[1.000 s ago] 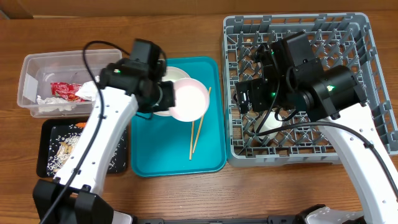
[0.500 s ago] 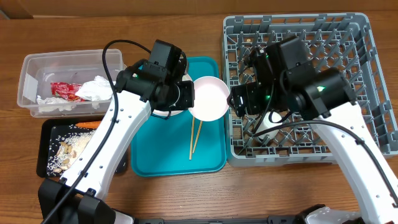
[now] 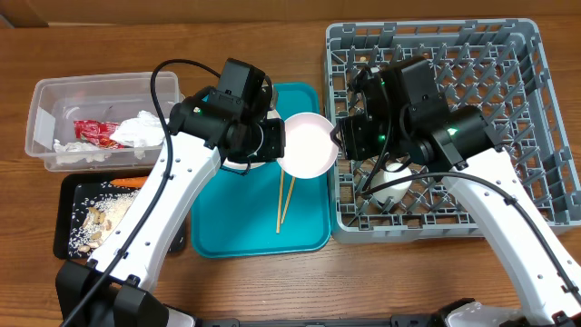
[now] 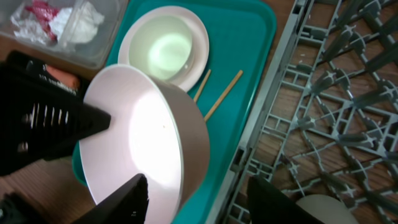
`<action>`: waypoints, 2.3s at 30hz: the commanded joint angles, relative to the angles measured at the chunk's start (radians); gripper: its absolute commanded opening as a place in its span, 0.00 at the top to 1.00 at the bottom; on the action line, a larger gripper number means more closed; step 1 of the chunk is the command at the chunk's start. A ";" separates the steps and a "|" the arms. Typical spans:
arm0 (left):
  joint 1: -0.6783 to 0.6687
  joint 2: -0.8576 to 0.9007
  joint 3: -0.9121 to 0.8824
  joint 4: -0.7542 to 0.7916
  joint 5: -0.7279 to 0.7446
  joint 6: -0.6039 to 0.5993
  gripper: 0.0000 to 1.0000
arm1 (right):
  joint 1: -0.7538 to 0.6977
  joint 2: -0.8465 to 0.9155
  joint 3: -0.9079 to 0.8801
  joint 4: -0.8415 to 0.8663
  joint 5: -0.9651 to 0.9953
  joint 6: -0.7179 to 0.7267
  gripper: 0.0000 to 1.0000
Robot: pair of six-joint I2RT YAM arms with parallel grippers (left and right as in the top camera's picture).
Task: Sort waste into correct bins and load items into the dishwasher
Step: 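Lift the pink bowl with the left gripper toward the right gripper, then grasp the pink bowl rim with the right gripper and open the left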
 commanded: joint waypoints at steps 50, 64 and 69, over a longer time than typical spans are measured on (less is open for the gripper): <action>0.087 -0.010 0.184 0.117 0.233 0.017 0.48 | 0.005 -0.002 -0.073 0.204 0.274 0.000 0.96; 0.163 -0.010 0.207 0.111 0.213 0.058 0.21 | 0.002 0.003 -0.073 0.473 0.522 -0.251 0.96; 0.162 -0.010 0.207 0.103 0.165 0.058 0.05 | 0.003 0.056 -0.073 0.576 0.601 -0.468 0.96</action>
